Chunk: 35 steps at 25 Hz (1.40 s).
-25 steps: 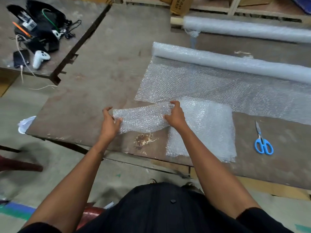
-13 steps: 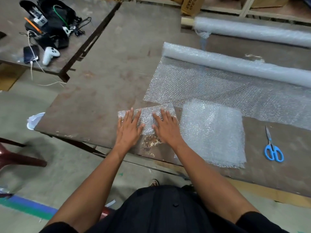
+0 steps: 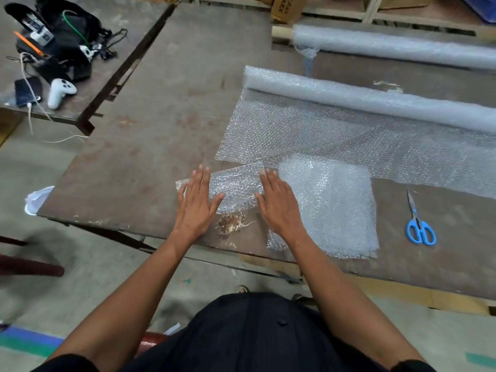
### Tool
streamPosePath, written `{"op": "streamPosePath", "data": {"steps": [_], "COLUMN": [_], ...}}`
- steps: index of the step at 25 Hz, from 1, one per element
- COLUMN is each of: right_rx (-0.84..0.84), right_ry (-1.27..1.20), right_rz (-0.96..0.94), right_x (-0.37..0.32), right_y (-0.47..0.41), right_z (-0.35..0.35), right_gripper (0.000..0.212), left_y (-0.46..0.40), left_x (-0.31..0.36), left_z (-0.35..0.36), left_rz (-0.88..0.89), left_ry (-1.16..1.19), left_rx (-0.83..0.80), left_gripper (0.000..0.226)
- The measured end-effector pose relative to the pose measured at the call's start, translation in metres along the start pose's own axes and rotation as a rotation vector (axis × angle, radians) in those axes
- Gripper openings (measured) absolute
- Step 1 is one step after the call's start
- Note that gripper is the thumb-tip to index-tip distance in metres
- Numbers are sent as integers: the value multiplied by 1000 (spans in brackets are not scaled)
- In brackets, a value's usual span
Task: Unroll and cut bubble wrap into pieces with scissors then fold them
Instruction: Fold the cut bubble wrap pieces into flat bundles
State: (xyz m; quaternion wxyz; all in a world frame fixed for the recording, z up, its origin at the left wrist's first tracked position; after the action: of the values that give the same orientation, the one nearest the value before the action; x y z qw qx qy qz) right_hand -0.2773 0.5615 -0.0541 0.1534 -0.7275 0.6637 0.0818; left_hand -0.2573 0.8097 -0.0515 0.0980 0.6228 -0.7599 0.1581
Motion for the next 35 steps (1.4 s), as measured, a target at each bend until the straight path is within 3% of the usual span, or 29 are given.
{"op": "streamPosePath", "data": {"steps": [4,7,10,14,17,21,23,26,32,35], "right_rx": [41,7,109,149,124,81,48,114,105,130], "right_ry": [21,-116,-188,-79,-269,-189,-270,-547,-636,-698], "right_rz": [53,35,93,328,383,502,573,679,685,664], "right_x": [52,86,116,165,198,239,256,269,288,291], "right_y": [23,42,59,72,70,55,46,35,28,29], "right_z": [-15,-25,-44,-64,-82,-90,-93,-105,-102,-103], "right_gripper": [59,58,53,53,53,60,62,58,49,41], "left_y": [-23,-32,-32,-33,-44,-67,-78,-90,-106,-109], "left_x": [77,134,187,229,240,236,232,226,227,228], "left_z": [15,37,61,79,82,84,87,92,98,97], "left_rz": [65,154,177,39,-80,-143,-188,-250,-295,-302], "left_ry": [155,311,385,371,251,155,147,213,362,600], "left_rx": [-8,-59,-122,-188,-207,-166,-157,-141,-77,-86], "left_gripper": [75,63,56,80,81,70,67,60,47,65]}}
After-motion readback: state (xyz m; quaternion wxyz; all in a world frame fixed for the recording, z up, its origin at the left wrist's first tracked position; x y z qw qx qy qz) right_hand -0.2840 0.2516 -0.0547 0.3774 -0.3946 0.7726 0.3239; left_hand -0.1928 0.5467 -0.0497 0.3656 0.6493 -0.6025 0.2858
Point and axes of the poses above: each hand's wrist, its own y-axis away from the middle knuckle, its own z-axis out of the palm, x = y × z, the point moved 3 cm from there along -y, towards the middle knuckle, and after that the axes turned 4 degrees about x, right-handed, at the moved point
